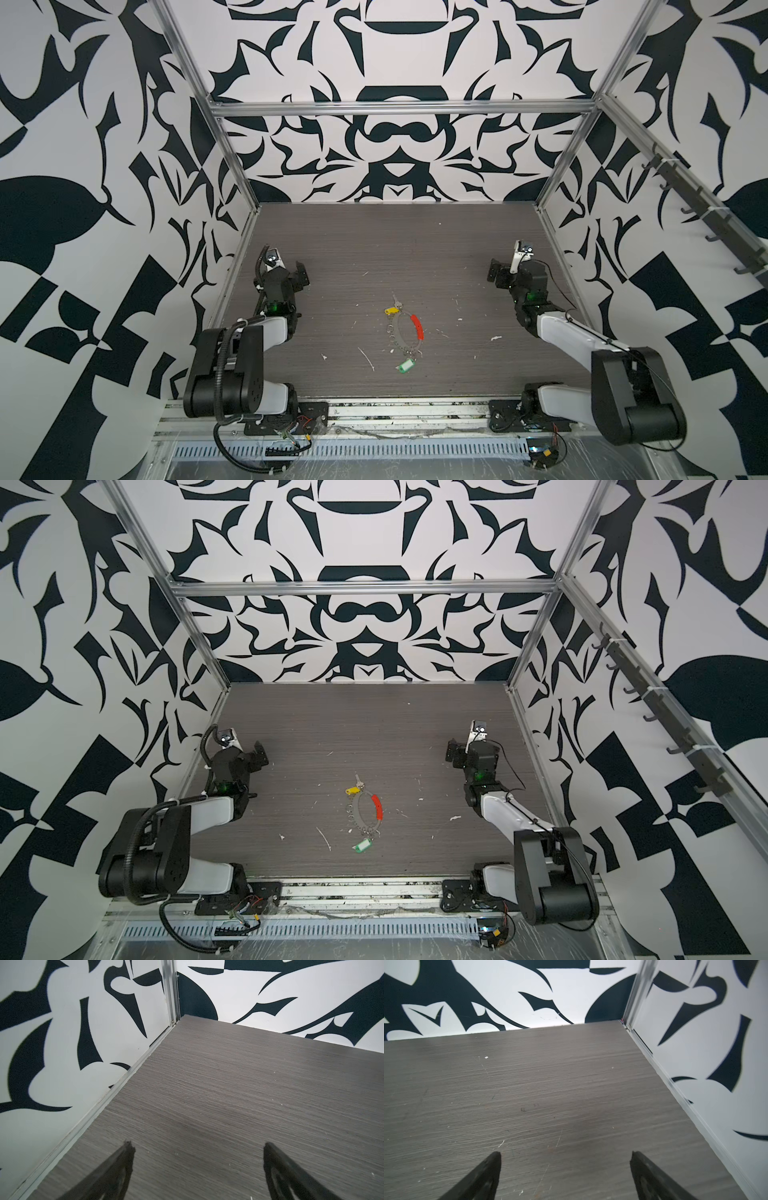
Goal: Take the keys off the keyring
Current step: 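Move both grippers toward the steel keyring in the table centre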
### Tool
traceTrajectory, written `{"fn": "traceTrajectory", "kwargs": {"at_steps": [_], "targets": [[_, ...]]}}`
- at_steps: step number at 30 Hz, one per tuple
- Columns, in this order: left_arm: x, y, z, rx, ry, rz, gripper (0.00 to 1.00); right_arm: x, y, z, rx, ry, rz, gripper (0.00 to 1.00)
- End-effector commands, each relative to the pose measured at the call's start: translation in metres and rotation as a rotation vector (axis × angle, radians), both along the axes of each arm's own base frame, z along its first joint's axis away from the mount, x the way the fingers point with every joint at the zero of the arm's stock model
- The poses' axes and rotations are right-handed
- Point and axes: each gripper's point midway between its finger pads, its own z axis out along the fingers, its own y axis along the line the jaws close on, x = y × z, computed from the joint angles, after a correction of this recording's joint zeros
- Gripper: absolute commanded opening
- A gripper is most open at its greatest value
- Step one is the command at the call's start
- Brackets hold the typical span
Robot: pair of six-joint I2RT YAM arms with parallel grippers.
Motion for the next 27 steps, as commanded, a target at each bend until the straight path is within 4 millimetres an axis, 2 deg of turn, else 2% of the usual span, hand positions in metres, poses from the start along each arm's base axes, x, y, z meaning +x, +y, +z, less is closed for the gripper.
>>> {"fn": "traceTrajectory", "kwargs": {"at_steps": [1,4,6,7,9,10,11,14,16,18,22,24,27], "targets": [[0.002,0.004,0.014,-0.025,0.029,0.04,0.99,-0.008,-0.007,0.017,0.061,0.012,-0.086,1.0],[0.008,0.004,0.034,-0.093,0.011,0.062,0.99,-0.01,-0.009,0.031,0.133,-0.022,-0.131,1.0],[0.015,0.0,0.051,-0.139,-0.03,0.052,0.99,-0.008,0.001,0.039,0.232,-0.051,-0.105,1.0],[0.019,0.001,0.061,-0.177,-0.06,0.068,0.99,-0.007,0.01,0.04,0.303,-0.056,-0.075,1.0],[0.023,-0.001,0.078,-0.263,-0.101,0.08,0.99,-0.019,0.007,0.028,0.445,0.007,-0.177,1.0],[0.027,-0.01,0.081,-0.31,-0.107,0.029,0.99,-0.026,0.003,0.02,0.519,0.042,-0.253,1.0],[0.025,-0.022,0.1,-0.366,-0.155,-0.044,0.99,-0.024,0.007,0.02,0.558,0.047,-0.224,1.0],[0.022,-0.059,0.133,-0.451,-0.276,-0.268,0.99,-0.014,0.034,0.017,0.655,0.074,-0.085,1.0],[0.014,-0.063,0.147,-0.489,-0.352,-0.304,0.99,-0.012,0.044,0.014,0.7,0.078,-0.046,1.0],[0.006,-0.053,0.148,-0.557,-0.403,-0.238,0.99,-0.011,0.052,0.017,0.742,0.07,-0.004,1.0],[-0.014,-0.016,0.122,-0.791,-0.386,0.051,0.99,-0.014,0.047,0.011,0.804,0.092,-0.064,1.0],[-0.019,-0.01,0.119,-0.833,-0.364,0.086,0.99,-0.012,0.057,0.011,0.866,0.101,-0.009,1.0],[-0.026,0.002,0.102,-0.918,-0.268,0.219,0.99,-0.007,0.074,0.006,0.979,0.134,0.059,1.0]]}}
